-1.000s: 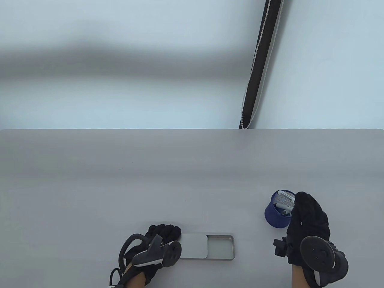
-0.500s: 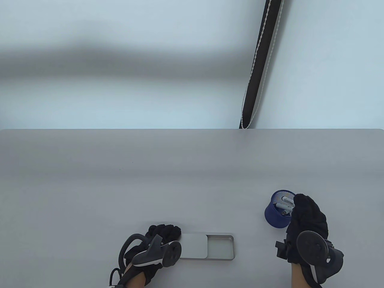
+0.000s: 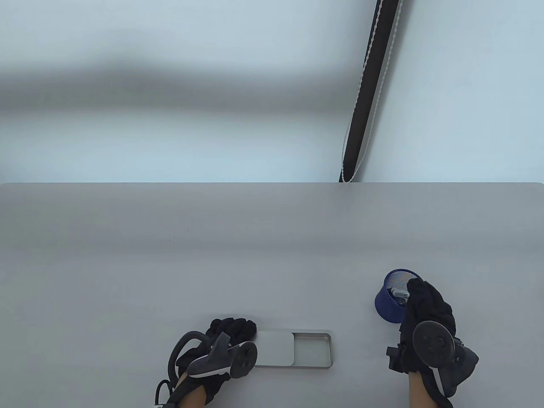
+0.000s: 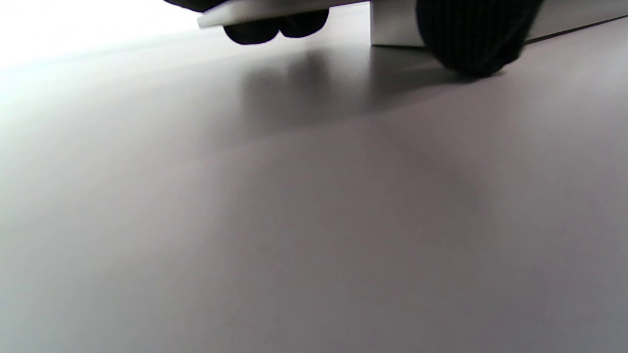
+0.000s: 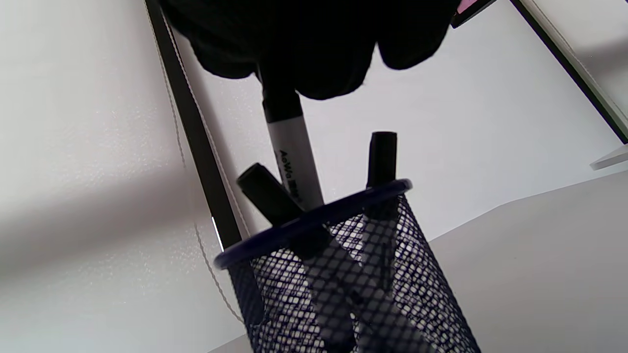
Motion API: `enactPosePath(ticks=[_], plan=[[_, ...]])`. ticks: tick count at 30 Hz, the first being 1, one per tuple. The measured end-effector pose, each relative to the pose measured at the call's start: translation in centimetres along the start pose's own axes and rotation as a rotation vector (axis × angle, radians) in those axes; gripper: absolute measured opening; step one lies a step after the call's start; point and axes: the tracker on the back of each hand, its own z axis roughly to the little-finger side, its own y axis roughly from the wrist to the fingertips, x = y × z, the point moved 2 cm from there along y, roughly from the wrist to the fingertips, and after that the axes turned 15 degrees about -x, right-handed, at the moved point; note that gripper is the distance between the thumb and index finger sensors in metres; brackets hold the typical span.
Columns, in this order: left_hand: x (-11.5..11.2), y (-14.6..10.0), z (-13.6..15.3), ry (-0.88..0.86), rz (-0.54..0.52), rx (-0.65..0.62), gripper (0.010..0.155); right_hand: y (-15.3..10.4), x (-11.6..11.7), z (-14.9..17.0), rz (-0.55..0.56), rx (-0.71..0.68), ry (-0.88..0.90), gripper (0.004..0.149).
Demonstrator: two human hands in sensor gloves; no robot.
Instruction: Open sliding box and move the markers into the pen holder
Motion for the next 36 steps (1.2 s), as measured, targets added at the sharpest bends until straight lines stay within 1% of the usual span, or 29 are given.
enactPosePath(ticks=[18, 30, 33, 36], plan=[[0.0, 0.0, 0.0, -0.001, 0.001, 0.001, 0.076, -0.3, 1.4, 0.5, -0.081, 0.027, -0.018, 0.038], [0.0, 0.0, 0.0, -0.001, 0.001, 0.001, 0.076, -0.3, 1.5, 0.5, -0.124, 0.059, -0.036, 0.039], [0.0, 0.0, 0.0, -0.001, 0.001, 0.001, 0.076, -0.4, 1.7, 0.5, -0.136, 0.067, -0.012, 0.043], [0.0, 0.0, 0.0, -0.001, 0.001, 0.001, 0.076, -0.4, 1.7, 0.2, -0.142, 0.068, 0.004, 0.053]])
